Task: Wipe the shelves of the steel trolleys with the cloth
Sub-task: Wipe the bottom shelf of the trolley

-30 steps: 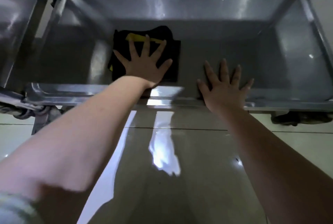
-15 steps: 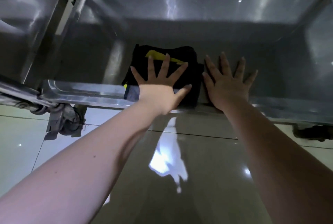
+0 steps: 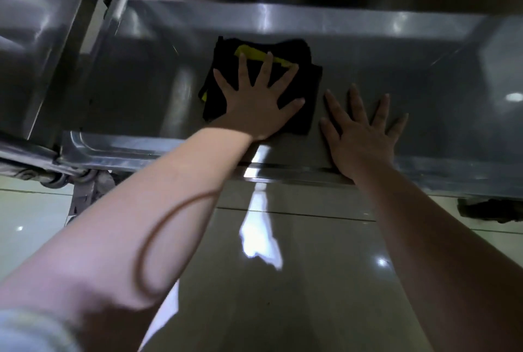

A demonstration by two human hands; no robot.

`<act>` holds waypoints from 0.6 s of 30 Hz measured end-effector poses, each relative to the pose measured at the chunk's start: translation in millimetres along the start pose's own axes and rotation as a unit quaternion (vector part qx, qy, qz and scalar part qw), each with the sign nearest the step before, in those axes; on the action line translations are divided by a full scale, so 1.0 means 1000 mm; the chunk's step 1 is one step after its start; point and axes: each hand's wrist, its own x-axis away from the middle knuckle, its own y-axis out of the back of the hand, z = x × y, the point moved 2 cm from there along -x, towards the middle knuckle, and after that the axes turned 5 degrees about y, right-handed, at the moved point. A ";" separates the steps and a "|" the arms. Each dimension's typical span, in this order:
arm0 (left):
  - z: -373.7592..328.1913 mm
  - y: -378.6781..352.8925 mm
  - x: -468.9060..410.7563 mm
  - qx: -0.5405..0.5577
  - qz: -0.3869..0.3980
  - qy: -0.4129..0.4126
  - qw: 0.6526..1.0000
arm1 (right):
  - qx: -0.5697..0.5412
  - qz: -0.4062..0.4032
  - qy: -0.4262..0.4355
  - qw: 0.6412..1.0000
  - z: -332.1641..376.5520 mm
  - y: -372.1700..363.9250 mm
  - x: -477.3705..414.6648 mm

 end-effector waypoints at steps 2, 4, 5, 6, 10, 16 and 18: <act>0.005 -0.013 0.048 0.000 -0.007 -0.029 1.000 | -0.005 -0.006 0.003 1.000 -0.001 0.000 0.002; 0.021 -0.022 0.090 0.015 0.001 -0.049 0.999 | -0.006 -0.013 0.005 1.000 -0.001 0.000 0.002; 0.030 -0.025 0.103 0.024 0.008 -0.051 0.998 | -0.007 -0.015 0.006 1.000 0.000 0.000 0.003; 0.038 -0.026 0.108 0.030 0.010 -0.048 0.998 | -0.005 -0.014 0.006 1.000 0.000 0.000 0.003; 0.031 -0.022 0.070 0.008 -0.029 -0.006 1.000 | 0.011 0.005 0.009 1.000 0.000 0.000 0.004; 0.005 0.002 -0.039 -0.001 -0.030 0.054 0.998 | 0.012 0.016 0.012 1.000 -0.003 0.001 0.003; 0.001 0.004 -0.045 -0.008 -0.020 0.051 0.998 | 0.006 0.019 0.008 1.000 -0.003 0.003 0.003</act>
